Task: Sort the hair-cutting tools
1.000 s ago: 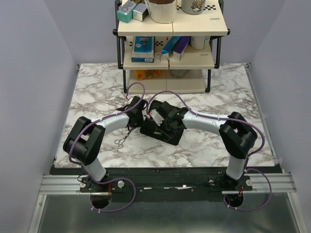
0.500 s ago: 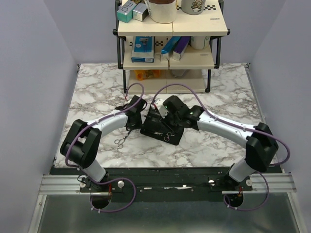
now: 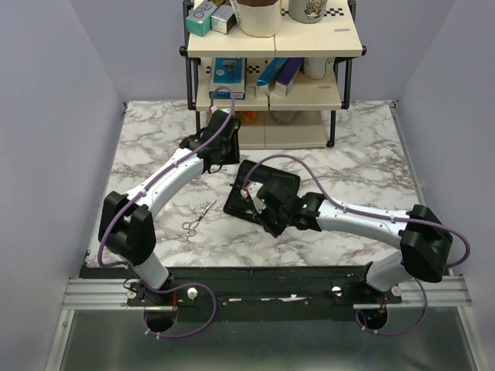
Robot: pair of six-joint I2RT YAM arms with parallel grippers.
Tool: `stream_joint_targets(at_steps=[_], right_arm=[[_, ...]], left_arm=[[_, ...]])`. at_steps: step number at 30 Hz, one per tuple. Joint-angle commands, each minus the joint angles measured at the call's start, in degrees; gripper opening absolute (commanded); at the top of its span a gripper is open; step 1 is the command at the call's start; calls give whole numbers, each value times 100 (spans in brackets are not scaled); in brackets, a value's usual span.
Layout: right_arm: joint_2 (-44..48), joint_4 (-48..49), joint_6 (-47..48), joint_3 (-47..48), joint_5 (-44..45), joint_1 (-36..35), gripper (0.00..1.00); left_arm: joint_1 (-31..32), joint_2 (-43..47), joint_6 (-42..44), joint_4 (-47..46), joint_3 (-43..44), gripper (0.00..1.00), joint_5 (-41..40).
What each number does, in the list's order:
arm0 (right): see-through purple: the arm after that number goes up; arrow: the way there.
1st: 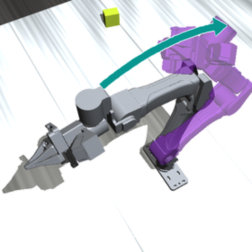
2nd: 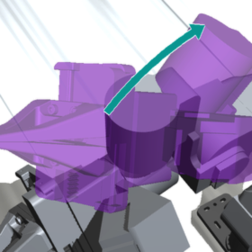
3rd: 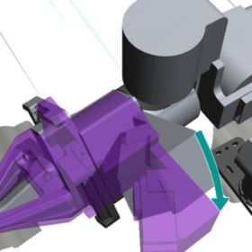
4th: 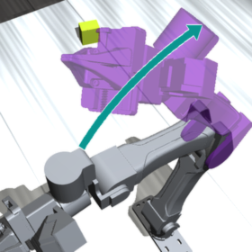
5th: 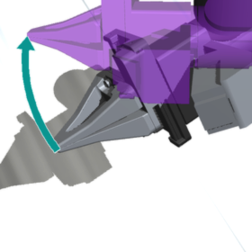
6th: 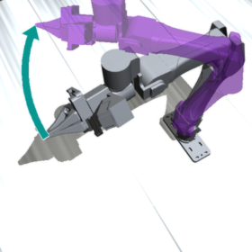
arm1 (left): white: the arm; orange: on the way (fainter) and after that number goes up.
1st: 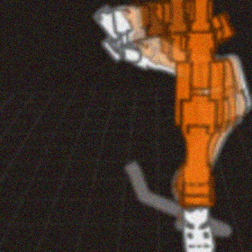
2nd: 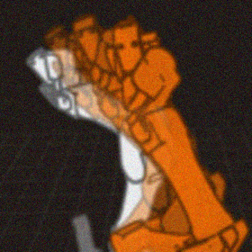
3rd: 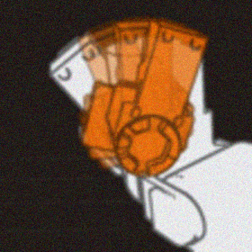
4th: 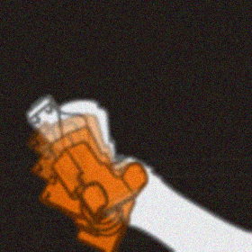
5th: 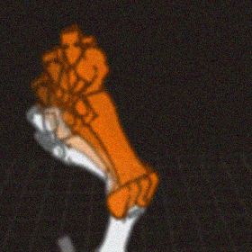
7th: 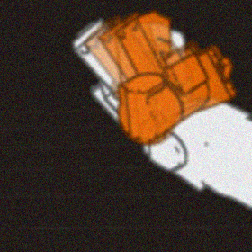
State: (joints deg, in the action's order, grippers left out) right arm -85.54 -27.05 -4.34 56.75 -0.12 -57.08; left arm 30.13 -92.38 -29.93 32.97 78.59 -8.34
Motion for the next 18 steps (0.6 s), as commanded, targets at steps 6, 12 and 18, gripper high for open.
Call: stream_joint_targets(at_steps=[6,12,18], right_arm=[[-59,840,-1130,-472,-6,-682,1],[-393,1078,-1526,-402,469,-717,1],[-894,798,-1824,-86,723,-726,1]], left_arm=[[89,-1982,743,-80,1938,52,1053],[134,-3249,910,122,3187,53,1150],[142,-4155,831,491,4198,53,1028]])
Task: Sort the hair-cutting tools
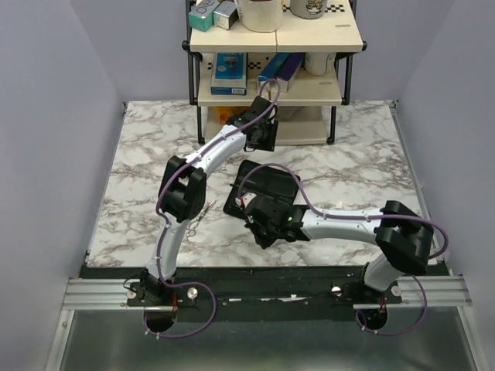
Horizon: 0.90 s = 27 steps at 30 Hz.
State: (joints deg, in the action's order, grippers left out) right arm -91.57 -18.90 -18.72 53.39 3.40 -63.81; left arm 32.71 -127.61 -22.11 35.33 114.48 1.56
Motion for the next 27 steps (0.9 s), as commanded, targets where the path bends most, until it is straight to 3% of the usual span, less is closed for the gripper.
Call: stream_joint_targets(at_steps=[1,5,19,27], right_arm=[[-370,-70,-491,295,555,-52,1],[-432,-211,-878,243,952,-52,1],[-370,-369,-1169,75,1260,-52,1],[-177,-492,-1239,-100,1435,-35,1]], left_arm=[[-116,-729,49,316,689,53,-41],[-116,-1064,66,633,796,53,-244],[-98,-124,-206,-738,-1919,50,-569],[-72,139,-276,-1063,-2763,32,-666]])
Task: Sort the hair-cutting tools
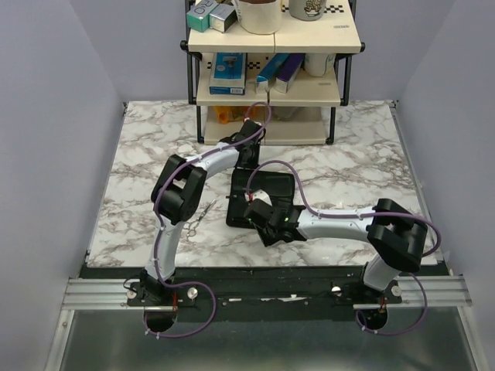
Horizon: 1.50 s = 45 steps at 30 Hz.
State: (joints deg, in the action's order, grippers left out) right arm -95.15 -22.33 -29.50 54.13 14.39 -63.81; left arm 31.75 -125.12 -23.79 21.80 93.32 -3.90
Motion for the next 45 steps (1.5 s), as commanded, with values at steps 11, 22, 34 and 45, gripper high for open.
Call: stream_joint_targets(at_steps=[11,22,34,45], right_arm=[[155,-562,-741,-447,793,308,1],[32,-1018,-900,-289,907,826,1],[-213,-1423,-655,193,1180,1380,1],[-1136,-1362,-39,1248,1057,1609,1]], left_arm=[[33,831,-503,429,-2159,24,-752],[42,2044,-1119,395,-3565,23,-779],[332,3291,-1408,26,-4874,22,-577],[437,4381,-1786,-80,-5763,22,-445]])
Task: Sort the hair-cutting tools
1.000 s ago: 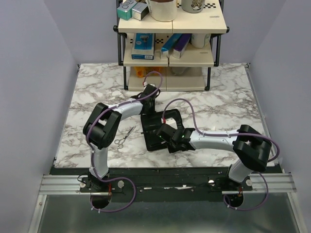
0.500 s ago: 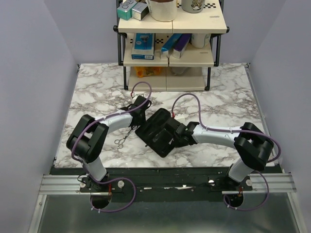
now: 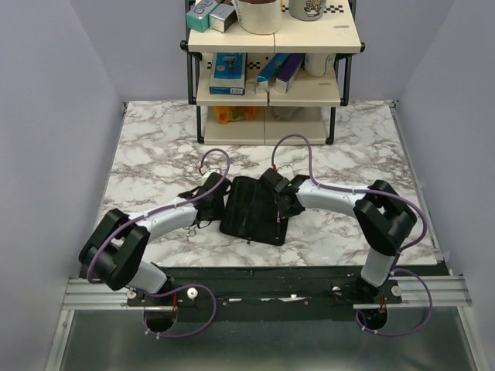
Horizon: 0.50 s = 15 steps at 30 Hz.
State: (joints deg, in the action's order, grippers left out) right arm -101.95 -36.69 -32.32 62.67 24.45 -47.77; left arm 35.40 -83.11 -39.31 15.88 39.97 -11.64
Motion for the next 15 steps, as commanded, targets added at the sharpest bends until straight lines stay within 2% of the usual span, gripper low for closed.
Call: stream_joint_targets(at_steps=[1,15], right_arm=[[-518,100,295,473,43,4,1],[-1379,-31,1210,1870,8,110,2]], left_arm=[[90,338,-261,487,-567,22,346],[187,1165,-508,442,-1210,22,434]])
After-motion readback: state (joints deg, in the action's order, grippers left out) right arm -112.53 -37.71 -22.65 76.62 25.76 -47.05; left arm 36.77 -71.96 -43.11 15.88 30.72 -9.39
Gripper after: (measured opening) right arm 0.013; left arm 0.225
